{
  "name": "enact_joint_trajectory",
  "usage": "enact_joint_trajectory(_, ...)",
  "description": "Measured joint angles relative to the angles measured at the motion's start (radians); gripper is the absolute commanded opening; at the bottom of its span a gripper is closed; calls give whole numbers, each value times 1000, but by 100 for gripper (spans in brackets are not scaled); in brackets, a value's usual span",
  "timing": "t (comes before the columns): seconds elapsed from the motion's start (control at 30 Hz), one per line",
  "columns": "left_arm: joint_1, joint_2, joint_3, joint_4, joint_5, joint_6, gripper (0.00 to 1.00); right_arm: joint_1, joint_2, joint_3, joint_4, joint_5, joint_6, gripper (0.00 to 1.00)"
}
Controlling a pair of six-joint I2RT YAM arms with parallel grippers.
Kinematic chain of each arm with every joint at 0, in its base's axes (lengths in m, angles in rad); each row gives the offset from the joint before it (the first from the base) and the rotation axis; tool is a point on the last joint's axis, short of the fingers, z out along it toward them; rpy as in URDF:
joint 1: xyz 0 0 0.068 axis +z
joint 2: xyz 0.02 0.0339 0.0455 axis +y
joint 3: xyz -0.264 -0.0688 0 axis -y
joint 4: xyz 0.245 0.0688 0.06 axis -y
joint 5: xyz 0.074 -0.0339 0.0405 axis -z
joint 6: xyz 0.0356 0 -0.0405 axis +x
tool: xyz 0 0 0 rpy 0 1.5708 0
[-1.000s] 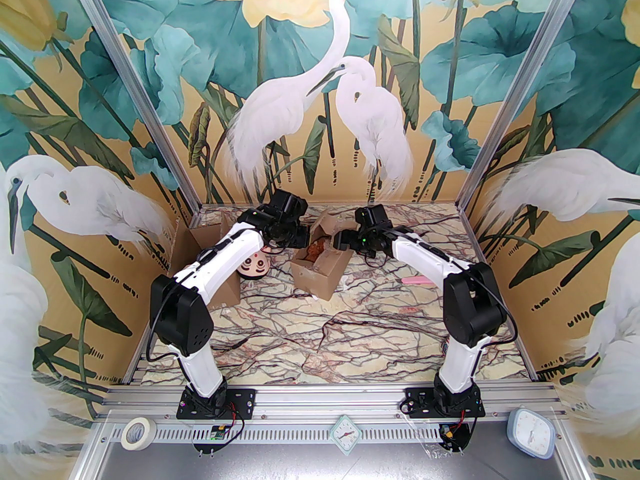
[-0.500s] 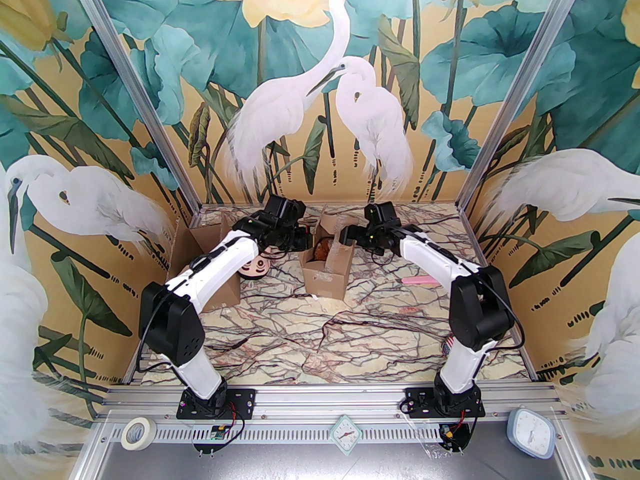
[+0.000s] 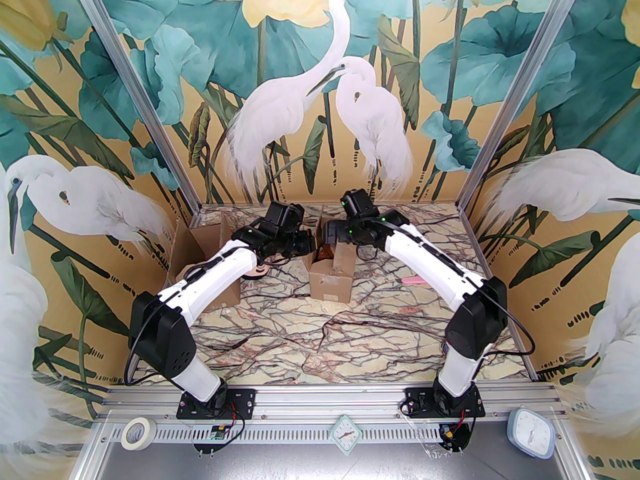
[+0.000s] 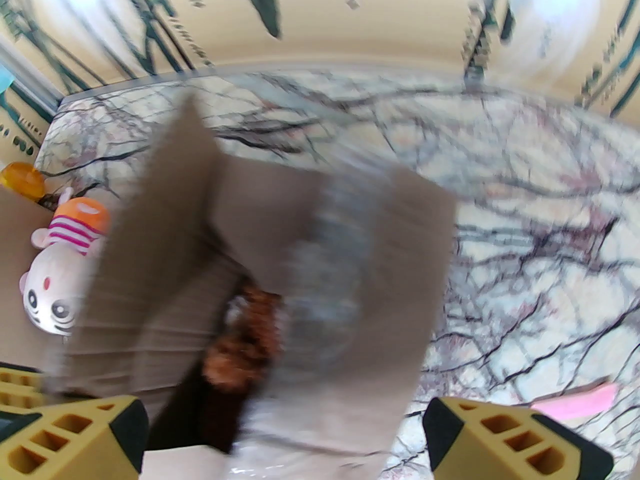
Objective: Unpack the express box
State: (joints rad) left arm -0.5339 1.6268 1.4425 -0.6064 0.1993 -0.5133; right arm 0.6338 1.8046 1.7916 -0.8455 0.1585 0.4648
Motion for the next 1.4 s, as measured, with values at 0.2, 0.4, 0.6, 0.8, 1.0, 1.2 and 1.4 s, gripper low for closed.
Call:
enact_joint_trajectory(0.2, -8, -31, -15, 13, -37, -19, 2, 12, 133, 129, -118, 113, -47, 98)
enact_joint_trajectory(0.4, -8, -57, -29, 25, -64, -22, 2, -2, 168, 124, -186, 135, -68, 94)
enact_joint_trajectory(0.6, -5, -60, -51, 45, -71, -14, 0, -45, 137, 118, -202, 108, -69, 91)
enact_joint_trajectory(0.8, 23, -77, -79, 59, -67, 1, 0, -212, -61, -89, -126, -59, -19, 88)
enact_joint_trajectory(1.0, 19, -79, -80, 95, -14, 9, 0, -296, -144, -284, -10, -237, 46, 87)
enact_joint_trajectory(1.2, 17, -81, -82, 103, 3, 29, 0, -314, -157, -312, 19, -294, 66, 87)
enact_joint_trajectory(1.4, -19, -82, -74, 103, -16, 112, 0, -294, -174, -150, -34, -247, 46, 84)
